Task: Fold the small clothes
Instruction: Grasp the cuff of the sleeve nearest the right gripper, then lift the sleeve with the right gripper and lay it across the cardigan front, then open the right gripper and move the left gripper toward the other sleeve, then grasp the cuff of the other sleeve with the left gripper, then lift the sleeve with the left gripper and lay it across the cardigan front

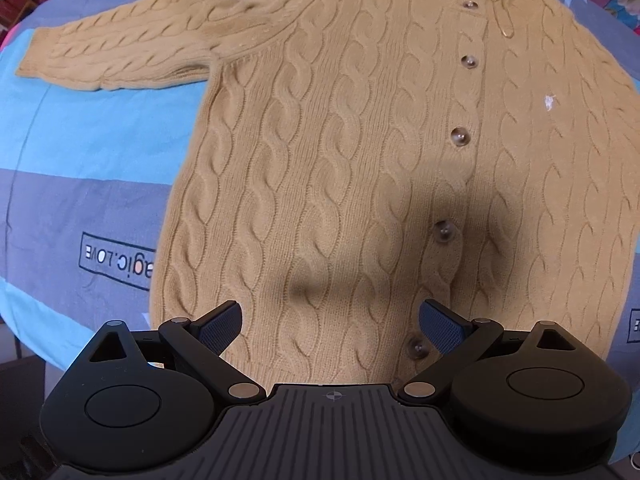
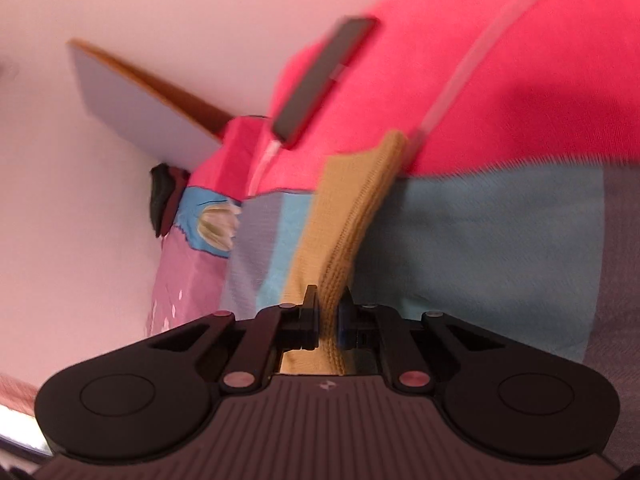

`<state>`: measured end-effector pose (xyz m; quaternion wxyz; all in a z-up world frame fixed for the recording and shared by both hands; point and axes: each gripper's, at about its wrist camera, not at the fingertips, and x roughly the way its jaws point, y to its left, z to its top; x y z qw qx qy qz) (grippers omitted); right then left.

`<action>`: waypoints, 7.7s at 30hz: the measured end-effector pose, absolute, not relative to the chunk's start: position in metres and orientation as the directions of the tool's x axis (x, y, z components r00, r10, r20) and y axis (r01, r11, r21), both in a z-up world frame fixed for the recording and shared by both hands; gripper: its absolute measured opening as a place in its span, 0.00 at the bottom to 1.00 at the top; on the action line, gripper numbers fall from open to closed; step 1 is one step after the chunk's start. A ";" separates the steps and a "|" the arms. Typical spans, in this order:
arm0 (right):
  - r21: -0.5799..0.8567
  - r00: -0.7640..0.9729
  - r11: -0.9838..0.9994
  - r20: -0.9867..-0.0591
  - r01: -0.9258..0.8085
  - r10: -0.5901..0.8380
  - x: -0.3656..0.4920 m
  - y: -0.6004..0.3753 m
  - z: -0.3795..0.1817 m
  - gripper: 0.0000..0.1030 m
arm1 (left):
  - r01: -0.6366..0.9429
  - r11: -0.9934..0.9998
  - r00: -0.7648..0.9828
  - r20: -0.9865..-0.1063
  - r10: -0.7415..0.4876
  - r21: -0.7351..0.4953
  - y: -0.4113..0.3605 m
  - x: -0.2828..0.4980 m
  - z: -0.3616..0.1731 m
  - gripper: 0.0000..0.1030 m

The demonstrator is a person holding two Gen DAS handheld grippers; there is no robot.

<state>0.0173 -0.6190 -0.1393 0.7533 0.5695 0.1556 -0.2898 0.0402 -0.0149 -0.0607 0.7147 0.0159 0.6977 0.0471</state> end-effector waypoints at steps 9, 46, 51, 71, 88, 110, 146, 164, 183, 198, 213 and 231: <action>0.632 0.802 0.497 -0.430 0.595 -0.414 0.001 -0.575 -0.034 0.10 | 0.005 1.000 0.057 -0.998 0.010 0.011 -0.009 0.041 -0.063 1.00; -0.560 0.775 0.758 -0.622 -0.335 -0.117 0.108 -0.025 -0.135 0.55 | -0.188 0.980 0.066 -0.997 -0.052 -0.063 0.156 -0.019 -0.076 1.00; -0.482 0.731 0.807 -0.676 -0.340 -0.096 0.135 -0.030 -0.129 0.10 | -0.188 0.979 0.080 -0.995 -0.063 -0.077 0.165 -0.021 -0.071 1.00; -0.337 0.675 0.856 -0.738 -0.392 0.018 0.161 0.057 -0.098 0.66 | -0.240 0.968 0.079 -0.995 -0.060 -0.077 0.200 -0.022 -0.072 1.00; 0.112 0.413 0.899 -0.907 0.424 -0.082 0.105 -0.280 -0.118 0.80 | -0.095 0.991 0.094 -0.992 -0.080 -0.089 0.136 0.027 -0.077 1.00; 0.071 0.390 0.911 -0.915 0.405 -0.103 0.085 -0.269 -0.104 0.85 | -0.278 0.946 0.197 -0.974 -0.114 -0.167 0.179 0.054 -0.078 1.00; -0.089 0.358 0.849 -0.880 0.522 -0.312 -0.001 -0.242 -0.057 0.83 | -0.675 0.624 0.517 -0.856 0.018 -0.394 0.463 0.188 -0.103 1.00; -0.124 0.342 0.870 -0.886 0.478 -0.314 -0.001 -0.220 -0.059 0.83 | -0.657 0.546 0.588 -0.807 -0.060 -0.519 0.480 0.213 -0.102 0.83; -0.024 0.397 0.883 -0.887 0.470 -0.235 0.002 -0.228 -0.072 0.83 | -0.030 0.914 0.742 -0.622 -0.251 -0.404 0.279 0.200 0.022 0.90; -0.043 0.349 0.852 -0.900 0.522 -0.260 -0.018 -0.244 -0.077 0.84 | -0.640 0.630 0.591 -0.806 0.038 -0.439 0.436 0.156 -0.095 1.00; -0.140 0.321 0.857 -0.887 0.496 -0.331 -0.019 -0.225 -0.064 0.84 | -0.616 0.599 0.627 -0.778 -0.021 -0.512 0.468 0.219 -0.114 0.97; -0.142 0.360 0.886 -0.876 0.442 -0.320 -0.008 -0.203 -0.064 0.84 | -0.452 0.809 0.667 -0.745 0.026 -0.376 0.411 0.226 -0.062 0.73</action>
